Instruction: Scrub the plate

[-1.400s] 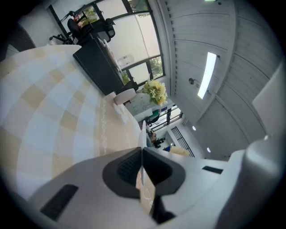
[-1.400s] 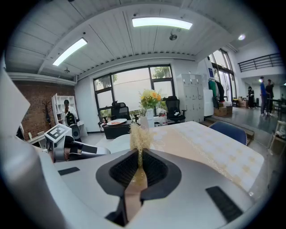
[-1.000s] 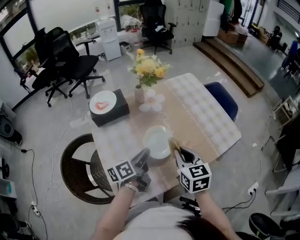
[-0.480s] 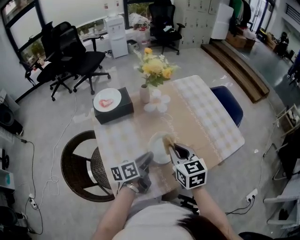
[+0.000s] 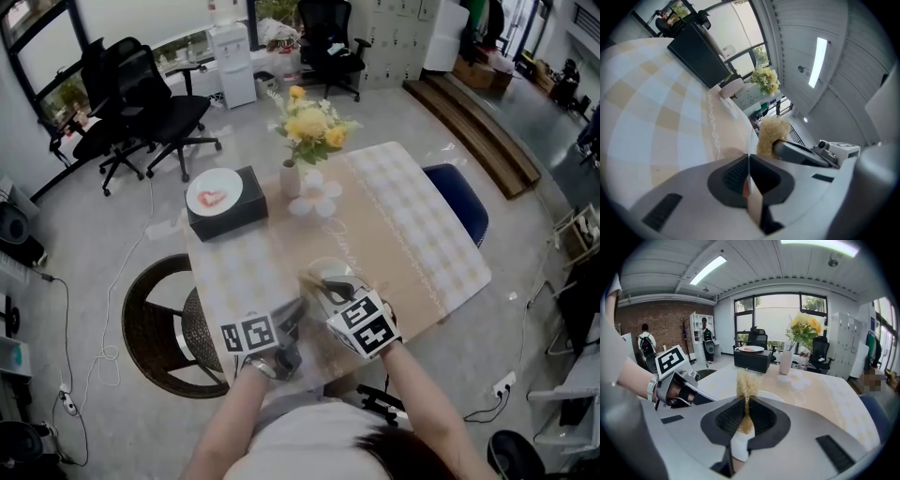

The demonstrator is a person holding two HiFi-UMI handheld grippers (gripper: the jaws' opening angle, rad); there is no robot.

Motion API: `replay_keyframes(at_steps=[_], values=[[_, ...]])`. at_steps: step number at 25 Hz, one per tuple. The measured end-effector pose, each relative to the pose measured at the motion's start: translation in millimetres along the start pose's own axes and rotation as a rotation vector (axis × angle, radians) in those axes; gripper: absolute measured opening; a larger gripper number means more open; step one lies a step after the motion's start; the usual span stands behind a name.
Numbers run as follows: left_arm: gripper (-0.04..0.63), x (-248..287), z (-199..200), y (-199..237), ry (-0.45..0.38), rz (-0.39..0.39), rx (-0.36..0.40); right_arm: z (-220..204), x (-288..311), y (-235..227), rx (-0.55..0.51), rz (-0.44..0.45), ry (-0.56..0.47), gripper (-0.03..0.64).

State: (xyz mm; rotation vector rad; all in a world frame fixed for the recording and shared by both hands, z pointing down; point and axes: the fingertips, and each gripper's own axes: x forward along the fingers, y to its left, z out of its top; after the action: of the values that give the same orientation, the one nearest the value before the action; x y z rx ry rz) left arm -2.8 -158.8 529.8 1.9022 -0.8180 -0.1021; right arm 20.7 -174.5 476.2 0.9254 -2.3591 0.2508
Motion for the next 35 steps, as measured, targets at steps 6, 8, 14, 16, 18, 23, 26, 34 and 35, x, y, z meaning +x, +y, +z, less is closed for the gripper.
replay_keyframes(at_steps=[6,8,14,16,18,23,26,34,35], values=[[0.020,0,-2,-3,0.009,-0.003,0.028,-10,11,7,0.065,0.076,0.074,0.035],[0.020,1,-3,-5,0.014,-0.007,0.040,-14,11,7,0.115,0.086,0.076,0.035],[0.020,1,-4,-5,0.015,0.002,0.065,-27,5,8,0.238,0.098,0.084,0.035],[0.020,1,-4,-5,0.012,0.002,0.061,-33,3,9,0.269,0.094,0.094,0.035],[0.020,1,-3,-5,0.010,0.002,0.055,-39,0,11,0.300,0.094,0.105,0.035],[0.020,0,-3,-4,0.011,0.001,0.053,-50,-6,20,0.336,0.109,0.122,0.035],[0.020,0,-3,-5,0.009,0.002,0.052,-57,-11,25,0.344,0.124,0.140,0.035],[0.020,-1,-2,-5,-0.001,-0.008,0.048,-73,-23,32,0.349,0.155,0.207,0.035],[0.020,-1,-2,-5,-0.001,-0.008,0.048,-72,-25,29,0.356,0.147,0.200,0.035]])
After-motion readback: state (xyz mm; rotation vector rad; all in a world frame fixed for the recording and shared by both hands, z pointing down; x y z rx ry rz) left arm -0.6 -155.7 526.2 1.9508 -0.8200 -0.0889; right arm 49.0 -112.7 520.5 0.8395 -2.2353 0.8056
